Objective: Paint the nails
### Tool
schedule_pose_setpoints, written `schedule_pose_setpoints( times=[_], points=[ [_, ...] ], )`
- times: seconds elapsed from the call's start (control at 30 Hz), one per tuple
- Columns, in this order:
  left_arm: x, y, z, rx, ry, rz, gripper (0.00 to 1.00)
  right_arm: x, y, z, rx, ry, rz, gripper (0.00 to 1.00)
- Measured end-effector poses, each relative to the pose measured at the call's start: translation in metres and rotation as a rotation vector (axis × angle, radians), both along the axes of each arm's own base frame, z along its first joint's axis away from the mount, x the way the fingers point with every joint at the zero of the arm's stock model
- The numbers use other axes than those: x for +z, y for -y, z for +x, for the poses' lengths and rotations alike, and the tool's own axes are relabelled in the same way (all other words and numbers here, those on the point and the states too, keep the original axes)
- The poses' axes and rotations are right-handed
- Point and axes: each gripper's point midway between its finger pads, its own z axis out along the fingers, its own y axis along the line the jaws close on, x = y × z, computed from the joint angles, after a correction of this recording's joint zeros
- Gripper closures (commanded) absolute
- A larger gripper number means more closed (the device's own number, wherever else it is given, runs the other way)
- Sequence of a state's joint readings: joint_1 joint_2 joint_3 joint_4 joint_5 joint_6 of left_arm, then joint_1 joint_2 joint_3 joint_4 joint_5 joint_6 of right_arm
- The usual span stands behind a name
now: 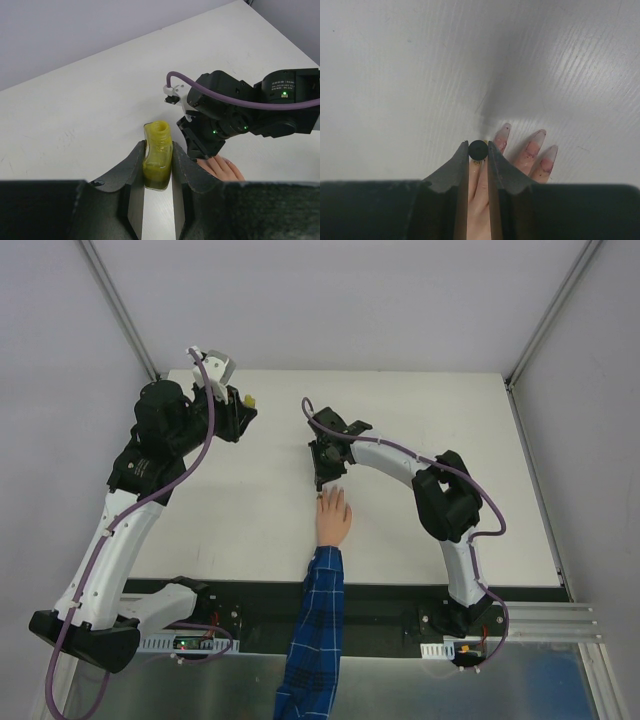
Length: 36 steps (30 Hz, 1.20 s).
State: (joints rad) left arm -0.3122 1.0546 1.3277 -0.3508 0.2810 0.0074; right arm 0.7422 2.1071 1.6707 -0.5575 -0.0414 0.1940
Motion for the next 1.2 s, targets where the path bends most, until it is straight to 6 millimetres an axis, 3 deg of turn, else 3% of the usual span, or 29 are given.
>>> schedule_pose_setpoints(
  times=[0.43, 0.6, 0.77, 0.87, 1.0, 1.2],
  points=[
    [-0.001, 0.000, 0.000, 0.000, -0.001, 0.000, 1.00, 0.002, -0.001, 0.001, 0.000, 0.003, 0.003, 1.00],
    [-0.001, 0.000, 0.000, -0.001, -0.001, 0.000, 1.00, 0.016, -0.006, 0.007, -0.001, 0.019, 0.023, 1.00],
    [0.001, 0.001, -0.002, 0.004, -0.011, -0.021, 1.00, 0.073, -0.026, 0.029, 0.001, 0.100, 0.112, 1.00],
    [0.004, 0.000, -0.006, 0.011, -0.010, -0.045, 1.00, 0.104, -0.027, 0.034, -0.004, 0.150, 0.156, 1.00],
    [0.007, -0.003, -0.021, 0.018, -0.002, -0.091, 1.00, 0.136, -0.010, 0.032, -0.026, 0.190, 0.176, 1.00],
    [0.000, -0.004, -0.049, 0.002, 0.010, -0.186, 1.00, 0.185, 0.034, 0.015, -0.054, 0.274, 0.202, 1.00]
  ],
)
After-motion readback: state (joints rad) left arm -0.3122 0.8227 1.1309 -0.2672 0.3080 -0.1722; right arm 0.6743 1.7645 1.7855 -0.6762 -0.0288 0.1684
